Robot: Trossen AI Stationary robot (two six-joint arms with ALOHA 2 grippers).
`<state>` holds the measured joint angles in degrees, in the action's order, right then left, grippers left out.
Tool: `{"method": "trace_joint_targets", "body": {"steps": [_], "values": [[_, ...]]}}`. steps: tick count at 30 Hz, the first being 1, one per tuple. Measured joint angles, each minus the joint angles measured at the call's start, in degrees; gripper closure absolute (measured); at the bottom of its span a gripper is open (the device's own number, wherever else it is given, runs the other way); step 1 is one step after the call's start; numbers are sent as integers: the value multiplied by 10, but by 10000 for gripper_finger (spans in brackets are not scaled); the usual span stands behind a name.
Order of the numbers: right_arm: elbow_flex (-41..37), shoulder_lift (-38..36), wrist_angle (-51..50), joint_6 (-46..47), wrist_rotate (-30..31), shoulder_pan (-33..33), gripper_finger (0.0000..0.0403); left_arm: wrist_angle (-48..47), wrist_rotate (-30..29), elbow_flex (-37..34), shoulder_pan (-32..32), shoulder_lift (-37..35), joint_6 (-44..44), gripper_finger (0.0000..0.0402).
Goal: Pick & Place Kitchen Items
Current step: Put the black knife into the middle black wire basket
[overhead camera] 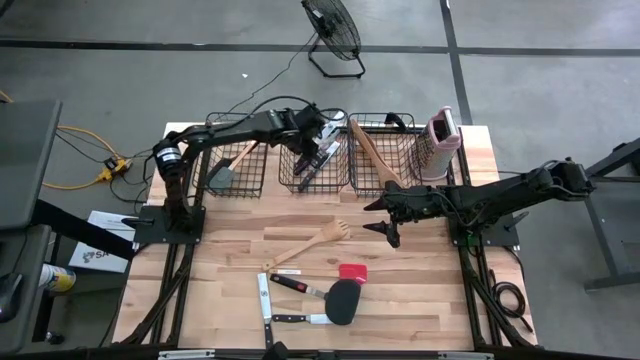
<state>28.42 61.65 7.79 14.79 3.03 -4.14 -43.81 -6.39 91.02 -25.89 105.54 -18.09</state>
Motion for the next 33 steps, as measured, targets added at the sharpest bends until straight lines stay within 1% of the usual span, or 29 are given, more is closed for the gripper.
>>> {"method": "trace_joint_targets", "body": {"steps": [8, 13, 19, 27, 33], "values": [[0, 0, -2, -10, 0, 0, 149, -9, 3, 0, 0, 34, -32, 332], [0, 0, -3, -11, 0, 0, 149, -11, 16, 0, 0, 58, -43, 332], [0, 0, -3, -11, 0, 0, 149, -15, 12, 1, 0, 84, -47, 332], [0, 0, -3, -11, 1, 0, 149, -9, 3, 2, 0, 89, -47, 332], [0, 0, -3, -11, 25, 0, 149, -3, -2, 1, 0, 90, -45, 332]]}}
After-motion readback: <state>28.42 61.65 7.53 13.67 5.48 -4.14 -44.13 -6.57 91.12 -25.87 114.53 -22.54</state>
